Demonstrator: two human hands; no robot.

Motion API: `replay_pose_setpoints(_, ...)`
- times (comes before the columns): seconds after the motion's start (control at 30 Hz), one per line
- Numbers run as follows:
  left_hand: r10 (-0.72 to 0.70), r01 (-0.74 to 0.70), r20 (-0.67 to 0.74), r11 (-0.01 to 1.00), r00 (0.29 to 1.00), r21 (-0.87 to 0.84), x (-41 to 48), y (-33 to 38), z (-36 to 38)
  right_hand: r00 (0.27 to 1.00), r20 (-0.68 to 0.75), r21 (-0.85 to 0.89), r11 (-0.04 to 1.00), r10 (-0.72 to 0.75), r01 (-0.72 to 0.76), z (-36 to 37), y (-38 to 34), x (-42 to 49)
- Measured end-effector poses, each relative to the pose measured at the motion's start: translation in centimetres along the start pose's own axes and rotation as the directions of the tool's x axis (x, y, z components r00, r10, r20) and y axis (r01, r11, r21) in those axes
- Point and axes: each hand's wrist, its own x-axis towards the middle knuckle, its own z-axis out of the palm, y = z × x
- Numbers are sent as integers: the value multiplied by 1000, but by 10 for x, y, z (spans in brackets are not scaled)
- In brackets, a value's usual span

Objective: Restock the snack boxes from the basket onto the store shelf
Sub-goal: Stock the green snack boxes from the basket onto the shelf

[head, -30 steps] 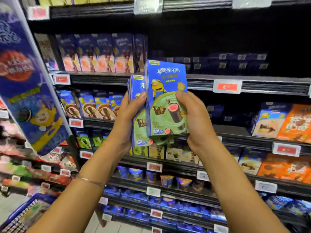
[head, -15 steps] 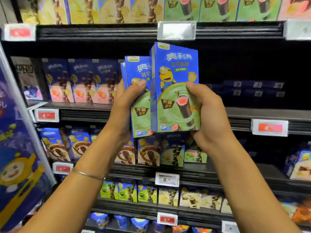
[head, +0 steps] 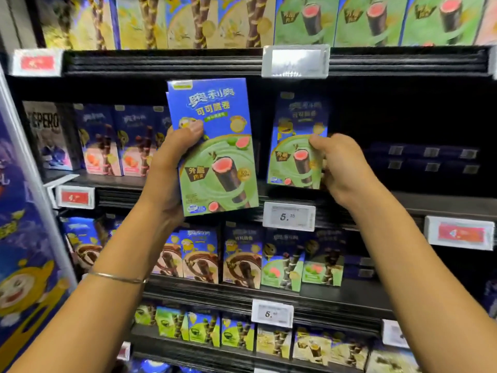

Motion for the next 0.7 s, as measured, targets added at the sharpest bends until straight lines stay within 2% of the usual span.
replay_pose_setpoints(0.13,74,-74,22,997,997,4,5,4,-9,999,-49,-252,968,7,-19,2,16,48)
replay_pose_setpoints(0.2,85,-85,20,996,996,0,7,6,-10,996,-92,-325,945,14,-44,5,26,66)
replay_pose_setpoints(0.37,41,-42,28,999,999,4,10,4,-9,996,-68,-483,876,-64,23,19,40,96)
replay_pose_setpoints(0.47,21,-22,38,1000,999,15,12,1,-10,993,-61,-603,797,-99,42,28,36,107)
replay_pose_setpoints(0.7,-12,11,49,1000,999,29,16,1,-17,997,-62,-716,698,-51,-9,38,34,123)
